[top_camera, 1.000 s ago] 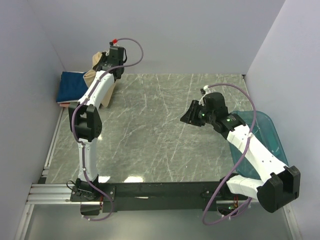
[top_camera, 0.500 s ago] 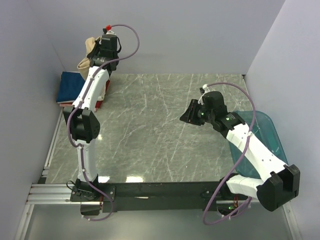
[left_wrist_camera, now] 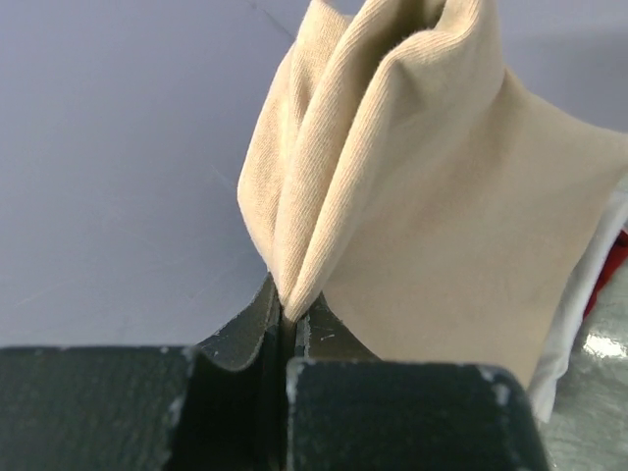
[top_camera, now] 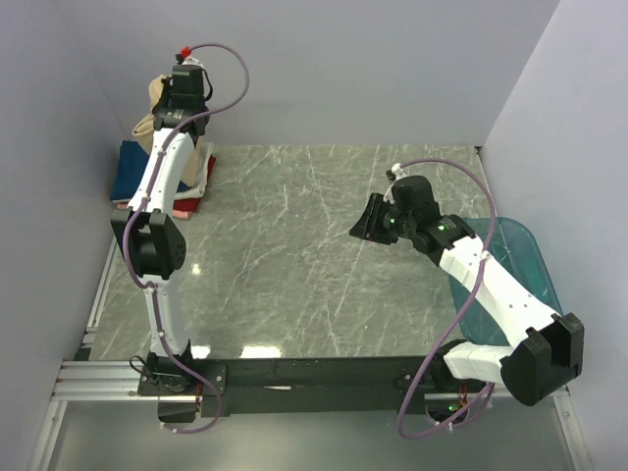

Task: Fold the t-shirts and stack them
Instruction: Neatly place the folded tshirt to the corner

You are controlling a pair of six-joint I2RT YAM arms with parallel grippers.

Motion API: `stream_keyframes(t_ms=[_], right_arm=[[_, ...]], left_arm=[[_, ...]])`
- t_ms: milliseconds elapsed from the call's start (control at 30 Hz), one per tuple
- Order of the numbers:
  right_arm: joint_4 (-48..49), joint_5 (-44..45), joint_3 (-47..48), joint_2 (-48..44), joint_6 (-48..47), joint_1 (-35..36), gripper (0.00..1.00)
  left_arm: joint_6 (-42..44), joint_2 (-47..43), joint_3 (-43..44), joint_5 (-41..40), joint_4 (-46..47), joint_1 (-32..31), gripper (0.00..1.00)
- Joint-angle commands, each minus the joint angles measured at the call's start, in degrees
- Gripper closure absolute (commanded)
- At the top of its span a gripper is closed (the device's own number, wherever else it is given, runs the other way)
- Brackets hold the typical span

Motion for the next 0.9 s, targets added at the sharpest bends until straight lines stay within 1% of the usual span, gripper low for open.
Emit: stream_keyframes(t_ms=[0,133,167,200,267,367,433,467,500,533,567,633,667,700,767,867], right_arm=[[-0.18,1.39,3.39,1.23,-0.82,0.96,0.62],[-1.59,2.62,3.74,2.99,-1.35,1.40,0.62],[-1.68,2.79,3.56,3.26,-1.35,1.31,0.62],[-1.77,2.79,3.39,3.52,-1.35,1.40,0.62],[-1.68,2.79,3.21,3.70,-1.18,1.66,0.62],[-1.94,2.97,3.39,4.31,-1.00,1.84,0.62],[-2.21,3.49,3.56,4.75,-0.91,2.19,0.62],[-2.12,3.67,3.39,4.67,-0.74,2.36,0.61],[-2.12,3.76,3.30,4.58,-0.65,2.45,0.61],[-1.86,3.93,2.95,4.32,-0.47,2.63,0.61],[-1.94,4.02,2.77,3.88,-0.30,2.72,0.61],[-1.68,4.20,2.16,3.35,0.05,2.72,0.60],[-1.51,4.46,1.90,2.65,0.06,2.72,0.60],[-1.33,4.64,1.63,2.21,0.14,2.72,0.60],[-1.07,5.60,0.93,0.98,0.06,2.72,0.59],[-1.15,6.48,0.40,-0.34,-0.29,2.72,0.58]], left_arm=[[-3.32,-3.55,-0.75,3.50,1.63,2.67,1.00],[-4.99,-2.93,-3.56,7.54,2.69,6.18,1.00],[-5.69,-2.58,-4.18,8.25,3.38,6.20,0.99],[-6.14,-2.49,-4.97,8.95,4.26,8.72,0.99],[-7.62,-0.74,-5.42,10.71,4.62,10.06,0.98],[-10.35,2.07,-4.63,11.33,5.50,12.52,0.94],[-12.37,4.10,-3.40,10.72,6.11,13.57,0.83],[-14.73,4.45,-3.05,10.11,6.29,13.75,0.80],[-15.80,4.72,-2.87,10.45,6.55,14.10,0.72],[-16.76,4.20,-3.04,11.06,7.51,14.02,0.68],[-18.86,3.58,-3.65,11.94,8.30,14.02,0.54],[-20.63,0.61,-6.64,14.04,10.76,14.02,0.36],[-22.90,-0.37,-7.60,15.01,11.12,14.02,0.15],[-23.62,-1.08,-8.31,16.33,10.95,13.93,0.01],[-25.99,-2.83,-8.66,17.48,9.90,13.93,0.01],[-28.98,-6.52,-12.78,19.85,10.77,13.58,0.01]])
